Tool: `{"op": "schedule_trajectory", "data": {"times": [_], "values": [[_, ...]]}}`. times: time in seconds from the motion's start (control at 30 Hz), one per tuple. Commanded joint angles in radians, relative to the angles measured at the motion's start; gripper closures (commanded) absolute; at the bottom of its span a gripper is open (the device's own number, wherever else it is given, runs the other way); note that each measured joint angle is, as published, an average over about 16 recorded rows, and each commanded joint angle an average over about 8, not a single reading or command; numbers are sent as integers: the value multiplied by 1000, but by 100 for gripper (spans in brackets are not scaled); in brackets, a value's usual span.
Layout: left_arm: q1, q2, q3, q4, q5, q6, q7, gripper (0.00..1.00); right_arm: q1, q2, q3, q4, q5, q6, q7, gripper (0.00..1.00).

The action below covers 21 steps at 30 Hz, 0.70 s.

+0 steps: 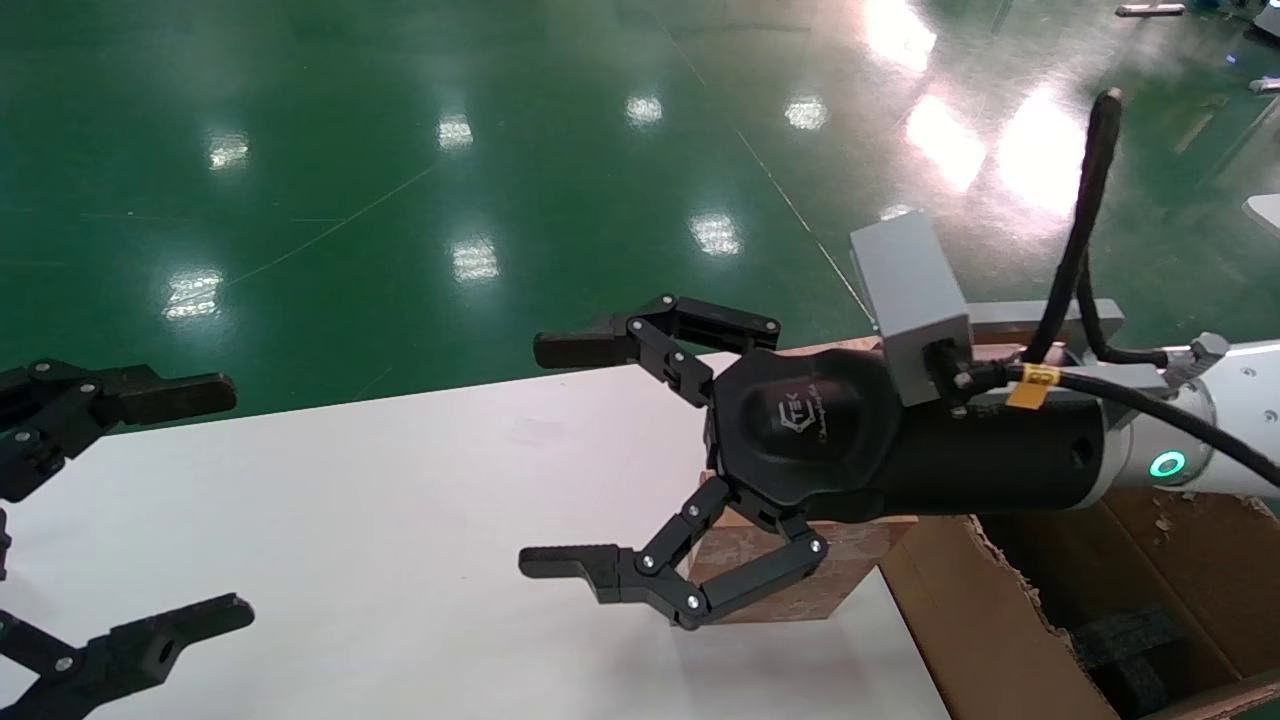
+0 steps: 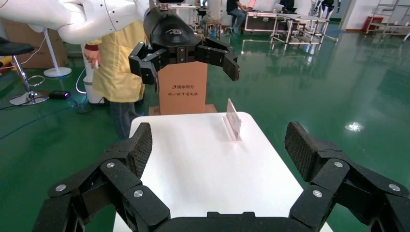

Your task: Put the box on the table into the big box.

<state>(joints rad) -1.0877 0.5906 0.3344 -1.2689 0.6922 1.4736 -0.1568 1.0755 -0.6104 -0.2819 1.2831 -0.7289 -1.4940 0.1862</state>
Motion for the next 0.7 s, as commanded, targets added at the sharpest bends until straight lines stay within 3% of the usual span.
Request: {"op": "schedule_trajectory", "data": {"times": [0.03, 0.7], "values": [[0, 0, 0, 0, 0, 0, 0, 0, 0, 0, 0, 0, 0, 0, 0, 0], [0, 0, 0, 0, 0, 0, 0, 0, 0, 0, 0, 0, 0, 0, 0, 0]]}}
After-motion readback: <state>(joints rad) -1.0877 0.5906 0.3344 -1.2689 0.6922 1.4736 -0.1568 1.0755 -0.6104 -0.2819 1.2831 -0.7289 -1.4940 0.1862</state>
